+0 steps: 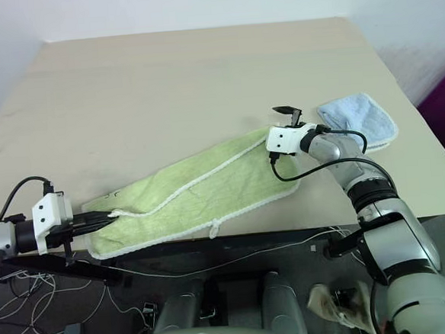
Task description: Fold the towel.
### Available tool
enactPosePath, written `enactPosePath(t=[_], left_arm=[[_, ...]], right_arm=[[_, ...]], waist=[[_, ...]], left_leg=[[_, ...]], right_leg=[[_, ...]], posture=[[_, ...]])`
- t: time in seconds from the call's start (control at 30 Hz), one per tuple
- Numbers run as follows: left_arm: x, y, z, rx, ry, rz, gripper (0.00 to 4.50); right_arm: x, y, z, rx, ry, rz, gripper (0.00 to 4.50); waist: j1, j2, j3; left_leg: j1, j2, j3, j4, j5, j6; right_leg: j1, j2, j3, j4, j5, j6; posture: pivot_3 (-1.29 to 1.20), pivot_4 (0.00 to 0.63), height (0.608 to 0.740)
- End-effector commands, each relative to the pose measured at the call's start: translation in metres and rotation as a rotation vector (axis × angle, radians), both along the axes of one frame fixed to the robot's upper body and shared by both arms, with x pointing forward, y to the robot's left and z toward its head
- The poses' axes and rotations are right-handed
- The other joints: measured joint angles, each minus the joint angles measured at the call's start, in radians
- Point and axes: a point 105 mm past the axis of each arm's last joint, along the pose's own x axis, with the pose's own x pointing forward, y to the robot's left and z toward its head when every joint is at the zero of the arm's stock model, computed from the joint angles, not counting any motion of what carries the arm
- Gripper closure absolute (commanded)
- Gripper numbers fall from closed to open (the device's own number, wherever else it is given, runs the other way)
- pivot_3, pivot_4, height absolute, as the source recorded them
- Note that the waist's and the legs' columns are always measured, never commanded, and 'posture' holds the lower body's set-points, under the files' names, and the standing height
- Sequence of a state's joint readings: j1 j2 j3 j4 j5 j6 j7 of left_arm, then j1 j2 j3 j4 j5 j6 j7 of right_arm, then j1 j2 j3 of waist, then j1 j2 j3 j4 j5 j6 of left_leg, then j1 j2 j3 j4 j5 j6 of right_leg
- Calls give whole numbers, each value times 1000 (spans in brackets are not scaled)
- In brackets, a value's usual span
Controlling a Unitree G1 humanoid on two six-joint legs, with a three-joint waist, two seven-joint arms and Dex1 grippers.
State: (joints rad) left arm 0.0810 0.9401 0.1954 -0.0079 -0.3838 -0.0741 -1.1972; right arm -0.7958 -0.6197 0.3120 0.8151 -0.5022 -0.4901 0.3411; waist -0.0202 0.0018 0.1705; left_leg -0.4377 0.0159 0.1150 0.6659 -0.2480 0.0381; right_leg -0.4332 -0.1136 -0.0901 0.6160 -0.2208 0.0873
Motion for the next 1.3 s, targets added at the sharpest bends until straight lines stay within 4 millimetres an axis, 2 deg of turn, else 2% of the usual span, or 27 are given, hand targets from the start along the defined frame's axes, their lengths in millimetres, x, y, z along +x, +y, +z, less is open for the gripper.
enactPosePath(t=[0.03, 0.37, 0.6, 0.73, 0.87, 0.93, 1.0, 1.1, 1.2, 1.23, 1.3], left_arm=[[-2, -2, 5, -3, -29, 0, 4500], [-3, -6, 0, -19, -32, 15, 4500], [3, -3, -1, -26, -56, 43, 4500], [35, 2, 27, -178, -178, 166, 4500], [80, 7, 50, -189, -302, 272, 4500], [108, 4, 64, -220, -346, 311, 4500], [126, 1, 74, -239, -375, 332, 4500], [160, 2, 109, -298, -466, 426, 4500], [174, 8, 137, -360, -527, 487, 4500], [176, 10, 143, -370, -541, 496, 4500], [174, 21, 168, -395, -613, 520, 4500]], right_arm=[[0, -4, 6, -21, -19, 12, 1184], [-4, -6, 4, -31, -3, 32, 4443], [-2, -13, 17, -38, -50, 17, 4443], [0, -21, 45, 26, -99, -4, 4443], [7, -32, 80, 97, -139, -53, 4443], [17, -37, 97, 119, -162, -99, 4443], [23, -41, 109, 139, -180, -133, 4443], [31, -46, 145, 129, -278, -186, 4443], [31, -48, 175, 161, -346, -198, 4443], [30, -49, 180, 166, -359, -199, 4443], [22, -54, 205, 212, -397, -177, 4443]], waist=[[0, 0, 0], [0, 0, 0], [0, 0, 0], [8, 1, 1], [6, 0, 1], [4, 1, 1], [2, 0, 1], [1, 0, 1], [-2, 0, 2], [-5, 0, 2], [-8, 0, 2]], left_leg=[[0, 0, 0, 0, 0, 0], [0, 0, 0, 0, 0, 0], [0, 0, 0, 0, 0, 0], [0, 0, 0, 0, 0, 0], [0, -1, 0, 1, 0, 0], [1, -1, 0, 1, 0, 0], [2, -1, 3, 1, 1, 0], [3, -1, 5, 1, 1, 0], [2, 0, 6, 0, 1, 0], [2, 0, 6, 0, 1, 0], [2, 0, 7, -1, 1, 0]], right_leg=[[0, 0, 0, 0, 0, 0], [0, 0, 0, 0, 0, 0], [0, 0, 0, 0, 0, 0], [1, 0, 0, 0, 0, 0], [1, 0, 0, 1, 0, 0], [2, 0, 0, 1, 0, 1], [3, 1, 0, 0, 0, 1], [3, 1, 0, 0, 0, 1], [3, 1, 1, 0, 0, 2], [3, 1, 1, 0, 0, 2], [3, 1, 2, 0, -1, 2]], posture=[[0, 150, 740], [0, 150, 740], [0, 150, 740], [0, 150, 740], [0, 150, 740], [0, 150, 740], [0, 150, 740], [0, 150, 740], [0, 150, 740], [0, 150, 740], [0, 150, 740]])
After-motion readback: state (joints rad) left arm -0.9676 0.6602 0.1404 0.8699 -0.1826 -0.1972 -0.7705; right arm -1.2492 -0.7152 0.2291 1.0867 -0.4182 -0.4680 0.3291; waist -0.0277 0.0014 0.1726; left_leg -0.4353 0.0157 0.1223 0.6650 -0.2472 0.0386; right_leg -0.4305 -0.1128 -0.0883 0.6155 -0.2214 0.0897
